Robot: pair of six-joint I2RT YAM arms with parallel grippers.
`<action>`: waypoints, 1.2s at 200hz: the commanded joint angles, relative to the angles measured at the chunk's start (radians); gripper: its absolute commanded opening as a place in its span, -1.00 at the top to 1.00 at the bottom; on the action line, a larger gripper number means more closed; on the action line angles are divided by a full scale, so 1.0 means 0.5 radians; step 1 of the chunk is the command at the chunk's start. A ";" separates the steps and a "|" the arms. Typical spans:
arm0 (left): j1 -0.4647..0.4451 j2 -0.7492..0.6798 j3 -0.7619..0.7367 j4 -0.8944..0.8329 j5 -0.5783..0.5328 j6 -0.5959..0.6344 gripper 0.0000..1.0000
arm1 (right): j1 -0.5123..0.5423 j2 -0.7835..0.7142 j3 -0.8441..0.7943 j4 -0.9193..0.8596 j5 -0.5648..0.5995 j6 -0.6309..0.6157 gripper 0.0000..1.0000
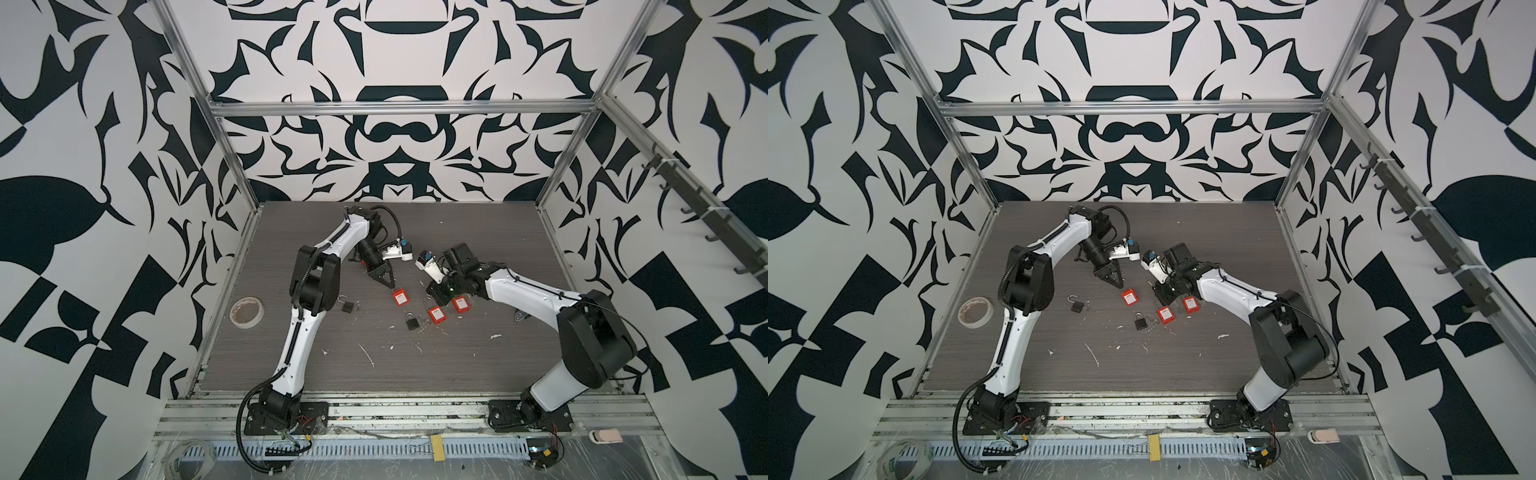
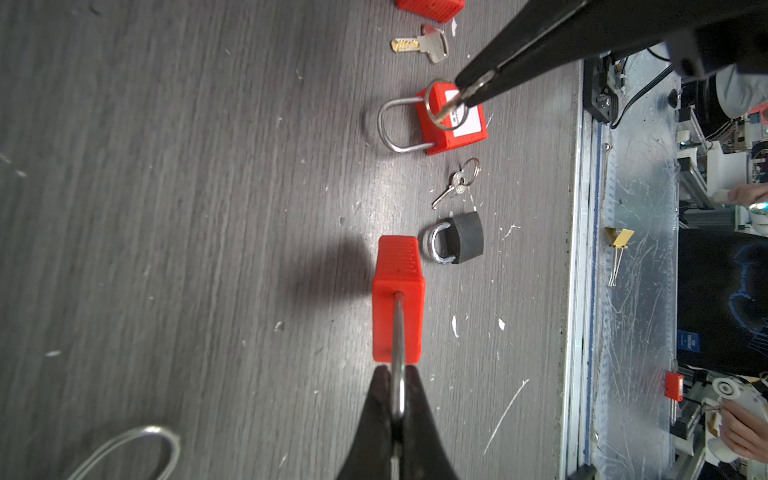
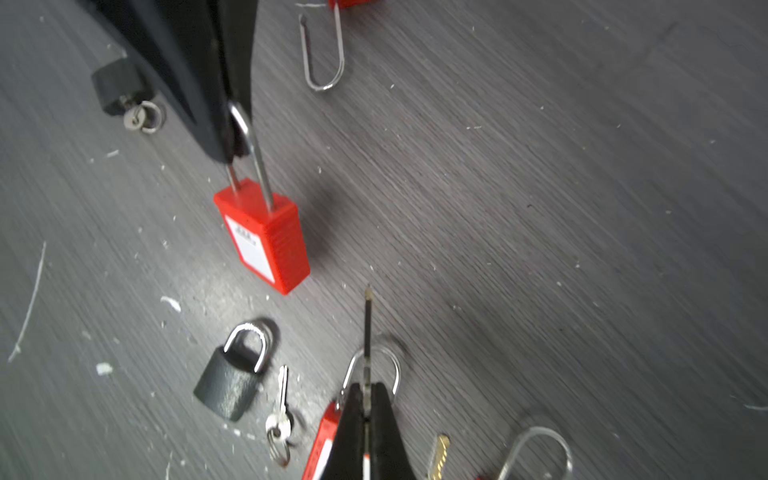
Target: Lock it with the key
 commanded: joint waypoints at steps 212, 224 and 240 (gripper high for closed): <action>0.116 -0.244 -0.218 0.627 0.435 -0.423 -0.18 | 0.074 0.271 0.105 0.274 -0.040 0.619 0.94; 0.133 -0.339 -0.318 0.759 0.456 -0.493 -0.29 | 0.079 0.304 0.138 0.252 -0.046 0.635 0.90; 0.150 -0.449 -0.437 0.878 0.459 -0.544 -0.32 | 0.084 0.347 0.170 0.244 -0.049 0.668 0.85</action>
